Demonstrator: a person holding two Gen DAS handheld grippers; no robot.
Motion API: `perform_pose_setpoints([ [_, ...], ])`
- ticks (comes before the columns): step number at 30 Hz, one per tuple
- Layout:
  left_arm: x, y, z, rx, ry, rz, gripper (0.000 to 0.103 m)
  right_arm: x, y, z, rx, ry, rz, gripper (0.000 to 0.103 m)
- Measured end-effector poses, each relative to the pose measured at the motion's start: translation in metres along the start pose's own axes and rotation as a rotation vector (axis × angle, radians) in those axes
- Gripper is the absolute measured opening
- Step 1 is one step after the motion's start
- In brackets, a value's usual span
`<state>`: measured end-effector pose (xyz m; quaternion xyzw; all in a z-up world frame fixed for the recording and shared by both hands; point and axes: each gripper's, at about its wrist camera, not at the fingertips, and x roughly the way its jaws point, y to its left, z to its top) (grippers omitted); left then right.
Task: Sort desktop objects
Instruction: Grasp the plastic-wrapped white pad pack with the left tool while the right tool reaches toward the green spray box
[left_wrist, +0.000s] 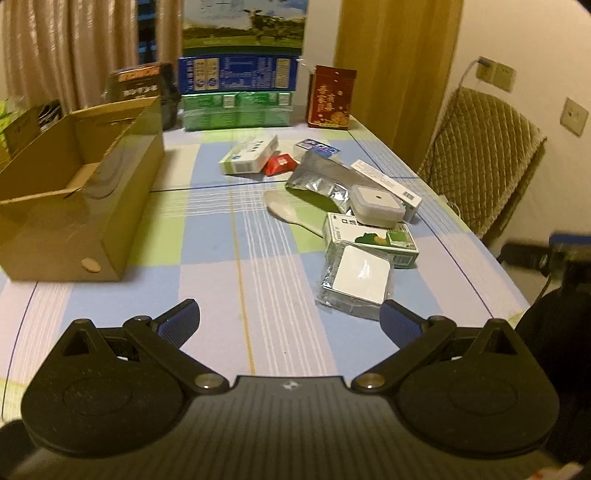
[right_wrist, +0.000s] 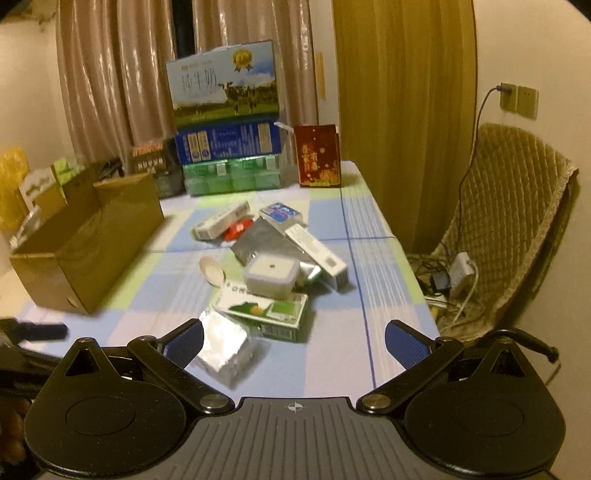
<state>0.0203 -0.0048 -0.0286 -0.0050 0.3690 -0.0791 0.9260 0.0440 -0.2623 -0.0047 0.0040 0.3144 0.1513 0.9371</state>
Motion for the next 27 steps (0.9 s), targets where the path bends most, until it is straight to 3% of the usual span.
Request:
perform_pose_setpoints([
  [8, 0.027, -0.015, 0.005, 0.097, 0.026, -0.074, 0.102, 0.023, -0.003, 0.009, -0.029, 0.052, -0.060, 0.101],
  [13, 0.050, -0.031, 0.010, 0.179, 0.054, -0.133, 0.102, 0.040, -0.016, 0.010, 0.020, 0.084, -0.068, 0.101],
  [23, 0.107, -0.047, 0.016, 0.272, 0.105, -0.161, 0.101, 0.077, -0.033, 0.004, 0.045, 0.153, -0.067, 0.101],
  [25, 0.116, -0.049, 0.016, 0.286, 0.113, -0.168, 0.100, 0.084, -0.035, 0.003, 0.054, 0.167, -0.065, 0.101],
  [27, 0.125, -0.050, 0.017, 0.298, 0.127, -0.177, 0.091, 0.089, -0.034, 0.004, 0.051, 0.174, -0.067, 0.101],
])
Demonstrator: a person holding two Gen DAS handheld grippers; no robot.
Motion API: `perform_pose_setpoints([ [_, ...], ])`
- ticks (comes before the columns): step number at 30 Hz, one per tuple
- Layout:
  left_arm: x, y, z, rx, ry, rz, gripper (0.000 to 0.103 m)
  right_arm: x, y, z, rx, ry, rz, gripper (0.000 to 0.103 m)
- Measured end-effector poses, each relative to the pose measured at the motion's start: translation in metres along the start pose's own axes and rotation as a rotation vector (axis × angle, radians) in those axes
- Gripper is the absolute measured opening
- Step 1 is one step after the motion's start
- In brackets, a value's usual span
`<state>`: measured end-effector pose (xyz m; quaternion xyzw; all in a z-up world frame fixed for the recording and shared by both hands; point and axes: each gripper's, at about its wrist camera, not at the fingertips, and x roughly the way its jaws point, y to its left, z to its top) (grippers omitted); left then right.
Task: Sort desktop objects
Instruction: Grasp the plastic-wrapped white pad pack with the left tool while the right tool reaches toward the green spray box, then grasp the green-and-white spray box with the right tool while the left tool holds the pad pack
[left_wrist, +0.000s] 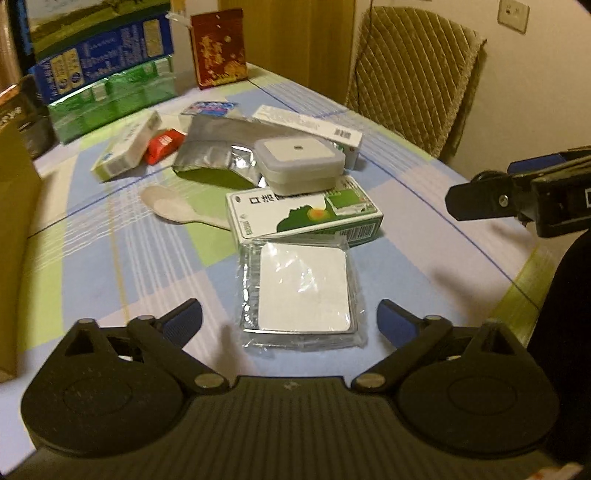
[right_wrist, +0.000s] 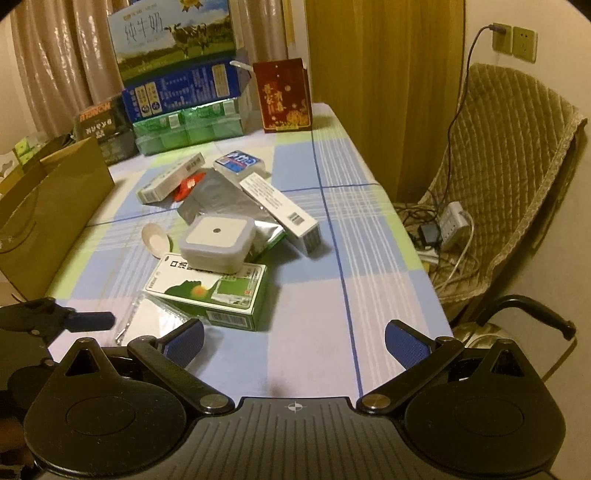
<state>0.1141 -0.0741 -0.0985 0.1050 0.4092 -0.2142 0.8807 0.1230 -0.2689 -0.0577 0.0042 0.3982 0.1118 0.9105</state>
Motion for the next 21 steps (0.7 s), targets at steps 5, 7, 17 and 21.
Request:
perform_pose_setpoints([
  [5, 0.012, 0.000, 0.002, 0.005, 0.019, -0.030, 0.073, 0.011, 0.005, 0.003, -0.009, 0.001, 0.005, 0.101],
  [7, 0.010, -0.002, 0.000, 0.014, 0.015, -0.025, 0.067, 0.015, 0.007, 0.003, -0.002, 0.008, 0.025, 0.101],
  [17, -0.017, 0.040, -0.022, -0.106, 0.035, 0.102, 0.066, 0.042, 0.043, 0.005, -0.004, 0.021, 0.103, 0.101],
  [21, -0.017, 0.069, -0.026, -0.173, 0.032, 0.154, 0.065, 0.061, 0.059, 0.009, 0.011, 0.029, 0.091, 0.101],
])
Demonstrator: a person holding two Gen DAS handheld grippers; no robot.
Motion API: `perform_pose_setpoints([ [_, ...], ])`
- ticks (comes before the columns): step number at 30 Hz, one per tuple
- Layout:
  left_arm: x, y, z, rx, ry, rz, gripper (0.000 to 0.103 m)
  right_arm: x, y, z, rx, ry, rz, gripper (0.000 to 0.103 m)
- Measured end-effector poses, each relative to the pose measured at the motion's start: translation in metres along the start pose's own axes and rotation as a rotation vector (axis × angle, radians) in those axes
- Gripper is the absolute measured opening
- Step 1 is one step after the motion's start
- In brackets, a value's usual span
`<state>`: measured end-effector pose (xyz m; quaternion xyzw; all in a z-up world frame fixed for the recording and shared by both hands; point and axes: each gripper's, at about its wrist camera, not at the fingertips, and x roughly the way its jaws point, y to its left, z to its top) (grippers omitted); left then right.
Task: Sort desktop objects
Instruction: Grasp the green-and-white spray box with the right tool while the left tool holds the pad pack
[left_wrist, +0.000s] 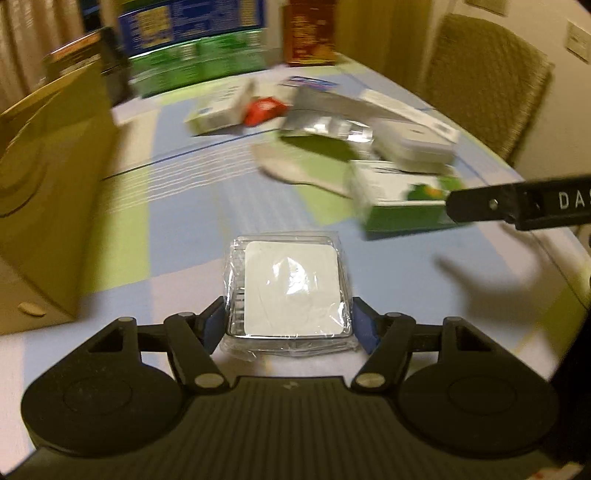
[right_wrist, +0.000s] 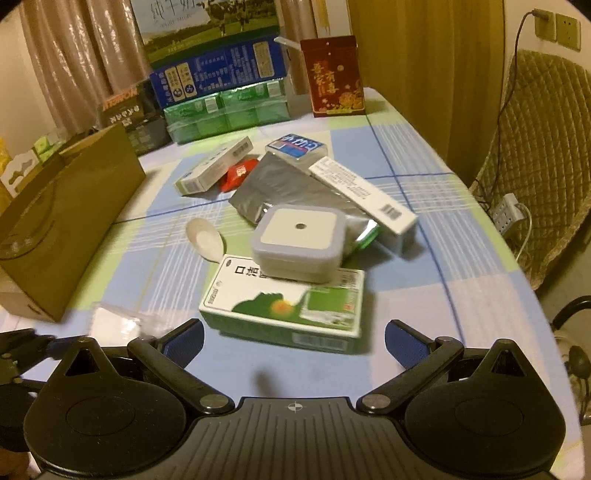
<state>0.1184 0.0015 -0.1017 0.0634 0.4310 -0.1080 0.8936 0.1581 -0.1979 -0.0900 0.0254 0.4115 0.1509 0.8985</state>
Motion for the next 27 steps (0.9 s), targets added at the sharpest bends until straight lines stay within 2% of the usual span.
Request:
perform_pose_setpoints([
  [10, 0.001, 0.031, -0.001, -0.105, -0.029, 0.008, 0.065, 0.037, 0.018, 0.013, -0.004, -0.015, -0.075, 0.101],
  [20, 0.000, 0.035, 0.000, -0.140, -0.040, -0.006, 0.066, 0.043, 0.037, 0.009, -0.115, -0.047, -0.122, 0.101],
  [24, -0.001, 0.035, -0.001, -0.139, -0.045, -0.004, 0.066, 0.040, 0.036, 0.003, -0.133, -0.051, -0.104, 0.101],
  [26, -0.001, 0.035, -0.001, -0.138, -0.044, -0.003, 0.066, 0.038, 0.034, 0.003, -0.123, -0.024, -0.078, 0.101],
  [27, -0.001, 0.035, 0.000, -0.139, -0.044, -0.003, 0.066, 0.037, 0.031, 0.002, -0.098, 0.003, -0.039, 0.101],
])
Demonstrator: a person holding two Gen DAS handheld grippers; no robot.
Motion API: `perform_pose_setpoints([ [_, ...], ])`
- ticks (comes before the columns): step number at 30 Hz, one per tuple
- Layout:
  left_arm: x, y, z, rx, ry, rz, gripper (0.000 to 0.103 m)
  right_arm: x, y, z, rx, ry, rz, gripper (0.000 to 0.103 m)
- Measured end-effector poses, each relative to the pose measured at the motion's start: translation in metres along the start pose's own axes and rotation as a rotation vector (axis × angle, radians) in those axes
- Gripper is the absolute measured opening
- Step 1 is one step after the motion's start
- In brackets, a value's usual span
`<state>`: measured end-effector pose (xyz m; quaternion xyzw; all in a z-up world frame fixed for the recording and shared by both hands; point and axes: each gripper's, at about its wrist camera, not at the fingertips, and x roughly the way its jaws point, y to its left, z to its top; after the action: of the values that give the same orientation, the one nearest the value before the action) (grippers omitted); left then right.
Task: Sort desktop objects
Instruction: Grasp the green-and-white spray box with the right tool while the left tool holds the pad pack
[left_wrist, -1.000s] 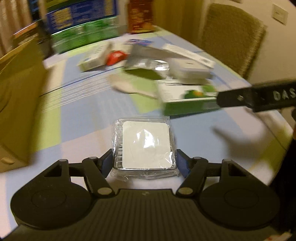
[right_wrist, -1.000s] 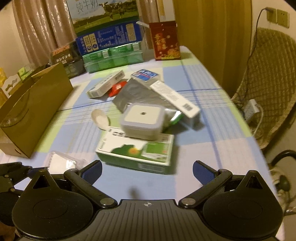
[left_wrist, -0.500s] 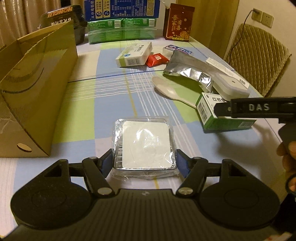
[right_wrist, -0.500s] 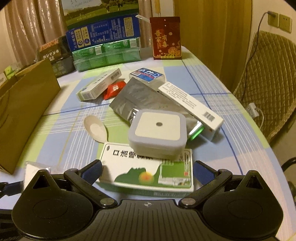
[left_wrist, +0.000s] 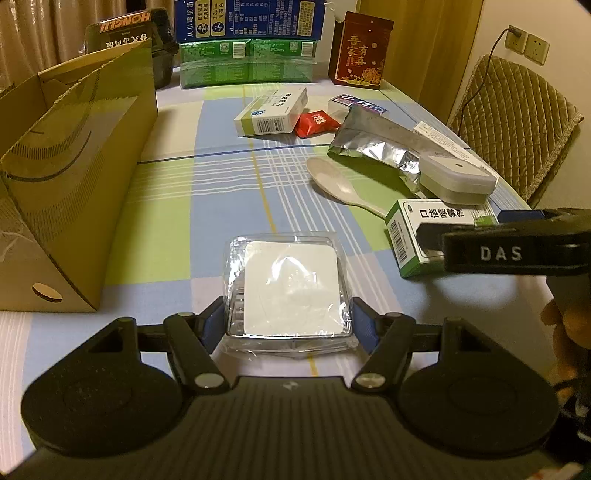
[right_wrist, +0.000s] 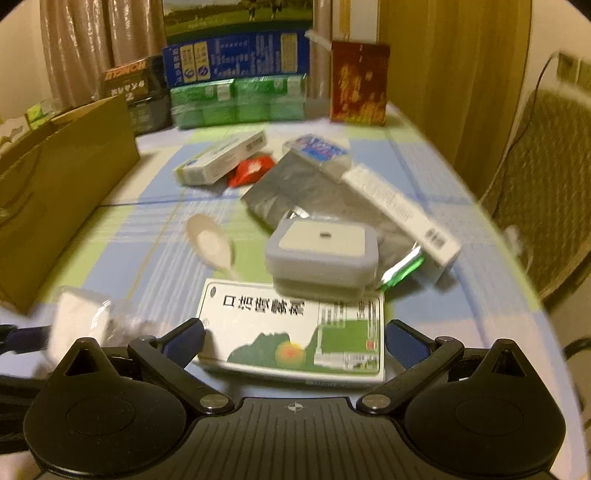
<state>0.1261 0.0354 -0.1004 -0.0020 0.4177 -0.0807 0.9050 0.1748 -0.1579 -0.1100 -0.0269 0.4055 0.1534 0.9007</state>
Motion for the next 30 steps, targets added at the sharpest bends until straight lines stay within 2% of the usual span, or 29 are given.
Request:
perform_pose_setpoints([
  [3, 0.000, 0.000, 0.002, -0.008, 0.000, -0.007, 0.066, -0.008, -0.008, -0.004, 0.045, 0.052, 0.122, 0.101],
  [4, -0.001, 0.000, 0.002, -0.012, 0.000, -0.012, 0.066, -0.011, -0.008, -0.005, 0.036, 0.054, 0.134, 0.101],
  [8, -0.003, -0.003, 0.000, 0.001, 0.001, -0.024, 0.066, -0.025, -0.008, -0.004, -0.089, 0.021, 0.092, 0.101],
  [11, -0.003, -0.007, -0.003, 0.024, 0.001, -0.030, 0.066, -0.024, -0.014, 0.000, -0.132, 0.005, 0.058, 0.101],
  [23, 0.005, -0.027, 0.002, 0.060, -0.019, -0.023, 0.066, 0.009, -0.058, 0.026, -0.082, -0.011, -0.066, 0.101],
  [30, 0.013, -0.038, 0.005, 0.062, -0.028, -0.010, 0.066, 0.014, -0.064, 0.018, -0.090, 0.071, -0.087, 0.101],
])
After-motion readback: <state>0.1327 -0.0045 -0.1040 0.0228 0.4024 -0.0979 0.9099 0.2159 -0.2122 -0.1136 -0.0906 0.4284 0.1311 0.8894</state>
